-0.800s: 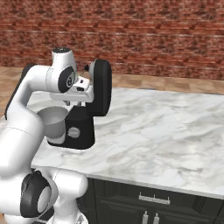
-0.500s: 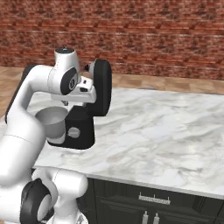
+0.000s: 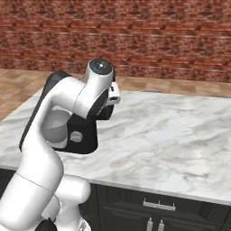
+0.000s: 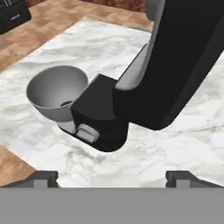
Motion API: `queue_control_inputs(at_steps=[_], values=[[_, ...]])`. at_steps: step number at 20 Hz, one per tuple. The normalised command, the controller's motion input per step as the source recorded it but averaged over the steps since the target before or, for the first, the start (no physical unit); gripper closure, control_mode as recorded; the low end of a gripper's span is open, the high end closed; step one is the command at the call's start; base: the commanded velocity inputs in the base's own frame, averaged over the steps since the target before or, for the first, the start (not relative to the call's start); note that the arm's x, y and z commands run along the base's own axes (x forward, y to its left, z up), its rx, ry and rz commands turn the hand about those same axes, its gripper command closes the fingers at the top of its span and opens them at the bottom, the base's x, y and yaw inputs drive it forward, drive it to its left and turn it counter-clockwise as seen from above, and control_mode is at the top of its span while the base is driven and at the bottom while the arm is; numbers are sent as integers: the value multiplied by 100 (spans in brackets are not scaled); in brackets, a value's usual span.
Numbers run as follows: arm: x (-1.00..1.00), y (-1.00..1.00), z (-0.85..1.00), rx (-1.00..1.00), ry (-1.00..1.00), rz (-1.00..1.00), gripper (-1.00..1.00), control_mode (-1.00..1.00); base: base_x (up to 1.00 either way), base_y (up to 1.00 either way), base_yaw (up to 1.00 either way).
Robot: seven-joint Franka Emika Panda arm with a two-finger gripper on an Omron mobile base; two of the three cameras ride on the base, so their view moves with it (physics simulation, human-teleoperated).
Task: Close the stand mixer head.
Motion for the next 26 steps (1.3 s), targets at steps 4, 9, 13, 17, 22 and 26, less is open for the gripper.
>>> queue_control_inputs(at_steps=[4, 9, 13, 17, 22, 26], values=[[21, -69, 11, 22, -18, 35, -100, -100, 0, 0, 0], [58, -36, 8, 17, -15, 25, -100, -100, 0, 0, 0], [71, -14, 5, 14, -17, 22, -100, -100, 0, 0, 0], [100, 0, 4, 12, -12, 21, -100, -100, 0, 0, 0], [80, 13, 17, 6, -18, 28, -100, -100, 0, 0, 0], [51, 69, 9, 0, -15, 37, -100, -100, 0, 0, 0]])
